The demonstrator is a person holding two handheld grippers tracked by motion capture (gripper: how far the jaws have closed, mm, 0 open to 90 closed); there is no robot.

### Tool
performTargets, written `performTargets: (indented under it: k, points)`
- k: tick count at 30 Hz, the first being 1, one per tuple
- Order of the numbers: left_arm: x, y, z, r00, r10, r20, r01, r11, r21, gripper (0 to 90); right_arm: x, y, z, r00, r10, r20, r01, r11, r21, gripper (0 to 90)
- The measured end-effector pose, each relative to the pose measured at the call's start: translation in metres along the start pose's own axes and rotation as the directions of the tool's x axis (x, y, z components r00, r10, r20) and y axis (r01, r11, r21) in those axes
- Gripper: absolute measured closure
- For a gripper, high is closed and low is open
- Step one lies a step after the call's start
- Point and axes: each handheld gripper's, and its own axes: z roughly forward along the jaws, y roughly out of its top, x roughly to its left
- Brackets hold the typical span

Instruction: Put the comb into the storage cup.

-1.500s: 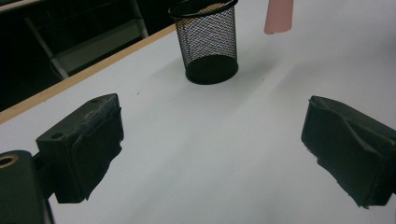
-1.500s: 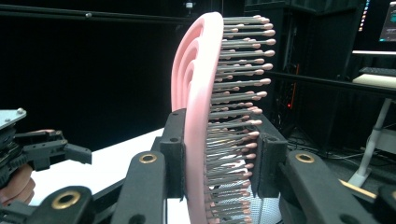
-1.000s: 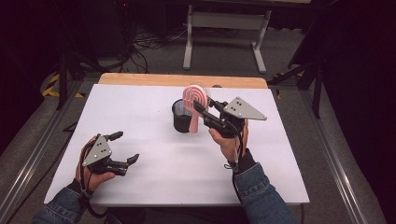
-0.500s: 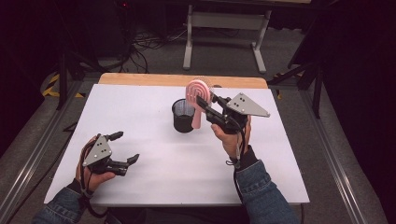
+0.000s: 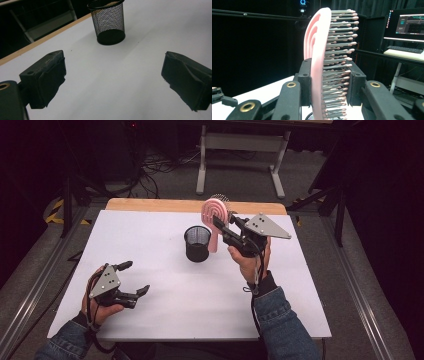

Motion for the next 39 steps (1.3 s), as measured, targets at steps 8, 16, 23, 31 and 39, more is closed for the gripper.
performTargets:
  k: [8,16,23,31,39]
  points:
    - [-0.001,0.0,0.001,1.0,0.003,0.003,-0.003,1.0,0.001,6.6,-0.003,0.006,0.008,1.0,-0.004,0.008,0.004,1.0,-0.01,63.9]
    - [-0.001,0.0,0.001,1.0,0.005,0.003,-0.005,1.0,0.002,6.6,-0.006,0.011,0.015,0.9998,-0.012,0.014,0.012,1.0,-0.015,63.9]
    - [0.0,0.0,0.001,1.0,0.001,0.007,-0.001,1.0,0.001,6.7,-0.007,0.011,0.021,0.9998,0.0,0.021,0.001,1.0,-0.015,63.9]
    - [0.0,0.0,0.0,1.0,0.0,0.007,0.0,1.0,-0.003,6.7,-0.008,0.013,0.031,0.9997,-0.005,0.025,0.006,1.0,-0.017,63.9]
    - [0.0,0.0,0.0,1.0,-0.001,0.01,0.001,1.0,-0.004,6.7,-0.006,0.013,0.04,0.9996,-0.01,0.027,0.01,1.0,-0.013,63.9]
